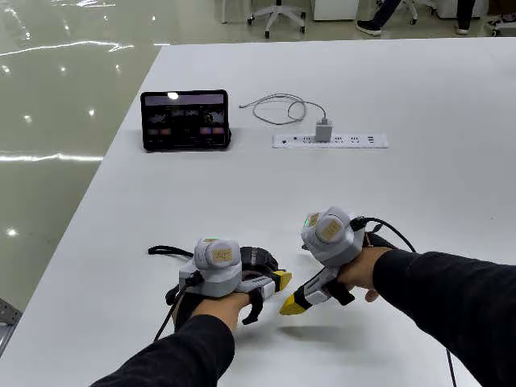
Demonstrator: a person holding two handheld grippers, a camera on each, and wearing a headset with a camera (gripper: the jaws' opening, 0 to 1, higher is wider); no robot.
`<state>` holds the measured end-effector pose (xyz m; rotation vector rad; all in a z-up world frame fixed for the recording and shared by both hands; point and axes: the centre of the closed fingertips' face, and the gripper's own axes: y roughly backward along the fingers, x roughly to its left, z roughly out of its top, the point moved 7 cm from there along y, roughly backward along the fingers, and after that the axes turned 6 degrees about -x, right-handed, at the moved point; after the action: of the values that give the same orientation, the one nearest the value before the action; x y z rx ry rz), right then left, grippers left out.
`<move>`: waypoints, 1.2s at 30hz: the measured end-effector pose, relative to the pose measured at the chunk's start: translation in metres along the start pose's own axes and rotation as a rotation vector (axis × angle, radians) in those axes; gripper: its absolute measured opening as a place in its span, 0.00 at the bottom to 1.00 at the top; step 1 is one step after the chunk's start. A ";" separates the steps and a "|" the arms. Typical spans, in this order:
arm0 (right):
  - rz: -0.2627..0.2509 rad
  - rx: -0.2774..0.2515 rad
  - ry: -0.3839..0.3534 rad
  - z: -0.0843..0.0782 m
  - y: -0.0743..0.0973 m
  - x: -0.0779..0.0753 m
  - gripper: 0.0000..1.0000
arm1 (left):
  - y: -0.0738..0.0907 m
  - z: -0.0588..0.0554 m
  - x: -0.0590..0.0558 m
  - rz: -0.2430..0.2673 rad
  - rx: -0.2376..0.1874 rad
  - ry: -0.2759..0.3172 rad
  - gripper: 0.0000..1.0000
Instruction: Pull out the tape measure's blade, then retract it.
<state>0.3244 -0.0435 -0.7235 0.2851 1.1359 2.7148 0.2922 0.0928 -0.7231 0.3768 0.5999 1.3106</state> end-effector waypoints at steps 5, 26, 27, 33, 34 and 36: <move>-0.029 -0.024 -0.012 -0.003 0.005 0.000 1.00 | 0.006 0.004 0.005 -0.058 0.001 -0.066 1.00; -0.143 -0.179 -0.065 -0.008 0.046 0.008 0.99 | 0.041 0.007 0.033 -0.304 -0.017 -0.227 1.00; -0.150 -0.184 -0.067 -0.010 0.048 0.007 1.00 | 0.043 0.007 0.033 -0.310 -0.014 -0.230 1.00; -0.195 -0.221 -0.111 -0.030 0.071 0.010 1.00 | 0.055 0.006 0.047 -0.314 -0.005 -0.251 1.00; -0.201 -0.227 -0.116 -0.033 0.074 0.011 1.00 | 0.057 0.005 0.048 -0.314 -0.005 -0.252 1.00; -0.213 -0.233 -0.127 -0.043 0.083 0.012 1.00 | 0.062 0.002 0.053 -0.321 -0.001 -0.260 1.00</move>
<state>0.2949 -0.1269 -0.6923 0.2792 0.7607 2.5666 0.2520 0.1581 -0.6964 0.4229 0.4197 0.9367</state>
